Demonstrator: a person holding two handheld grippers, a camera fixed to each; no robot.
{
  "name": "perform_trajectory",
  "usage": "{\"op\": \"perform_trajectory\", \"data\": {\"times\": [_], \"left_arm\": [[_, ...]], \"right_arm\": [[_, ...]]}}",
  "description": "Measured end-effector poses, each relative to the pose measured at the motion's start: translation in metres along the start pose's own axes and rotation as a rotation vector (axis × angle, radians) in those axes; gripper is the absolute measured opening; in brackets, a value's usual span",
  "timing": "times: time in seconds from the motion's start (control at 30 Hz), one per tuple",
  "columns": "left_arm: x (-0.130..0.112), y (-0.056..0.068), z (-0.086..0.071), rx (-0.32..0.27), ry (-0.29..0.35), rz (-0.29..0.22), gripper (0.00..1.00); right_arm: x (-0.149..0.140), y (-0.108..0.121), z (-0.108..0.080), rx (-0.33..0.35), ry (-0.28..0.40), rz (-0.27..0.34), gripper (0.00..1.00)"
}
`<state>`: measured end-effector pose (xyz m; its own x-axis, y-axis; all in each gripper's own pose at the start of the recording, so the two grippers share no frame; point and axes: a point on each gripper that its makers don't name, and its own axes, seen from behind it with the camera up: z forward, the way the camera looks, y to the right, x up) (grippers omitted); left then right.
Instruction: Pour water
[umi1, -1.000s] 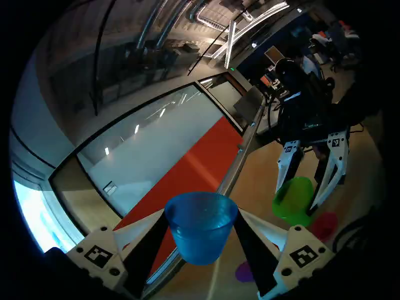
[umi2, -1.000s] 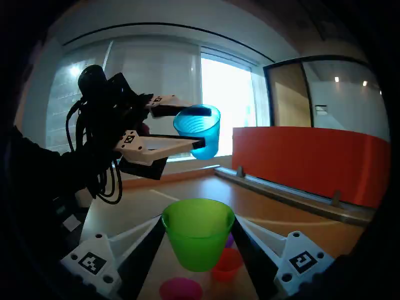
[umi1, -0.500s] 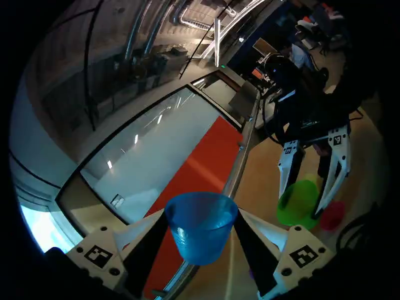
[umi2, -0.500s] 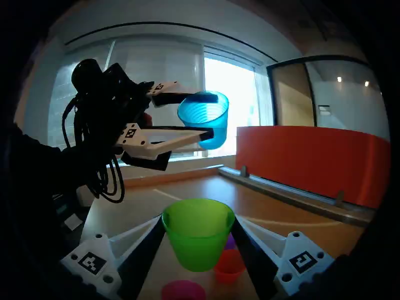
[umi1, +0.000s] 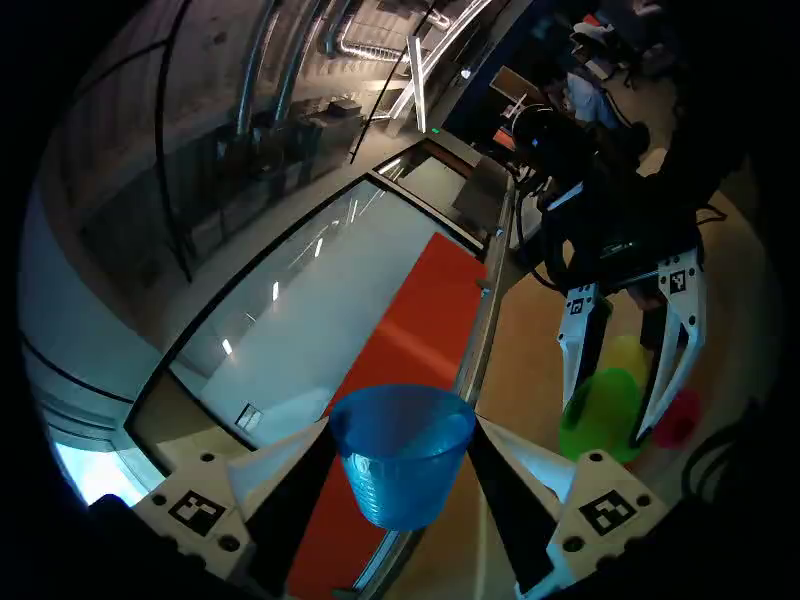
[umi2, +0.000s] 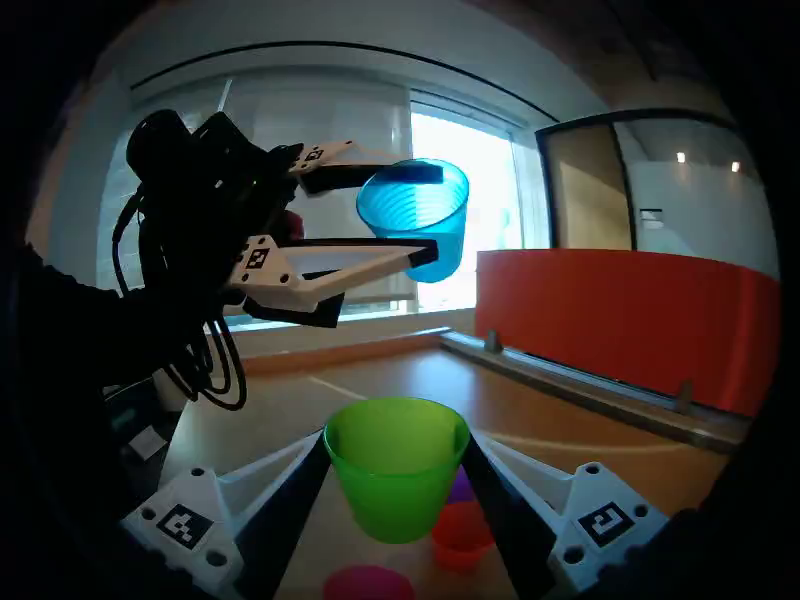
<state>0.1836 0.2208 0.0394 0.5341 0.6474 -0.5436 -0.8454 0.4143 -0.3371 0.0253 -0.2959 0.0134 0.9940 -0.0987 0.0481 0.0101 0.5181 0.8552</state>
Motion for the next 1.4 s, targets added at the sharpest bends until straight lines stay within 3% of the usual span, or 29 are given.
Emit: {"op": "perform_trajectory", "data": {"times": [0.77,1.4], "left_arm": [[0.011,0.002,0.008,0.02,0.007,0.143,0.87],[0.015,0.0,0.01,0.038,0.018,0.18,0.87]], "right_arm": [[-0.003,0.003,0.002,0.001,-0.005,-0.001,0.92],[-0.003,0.004,0.001,0.001,-0.006,-0.004,0.91]]}}
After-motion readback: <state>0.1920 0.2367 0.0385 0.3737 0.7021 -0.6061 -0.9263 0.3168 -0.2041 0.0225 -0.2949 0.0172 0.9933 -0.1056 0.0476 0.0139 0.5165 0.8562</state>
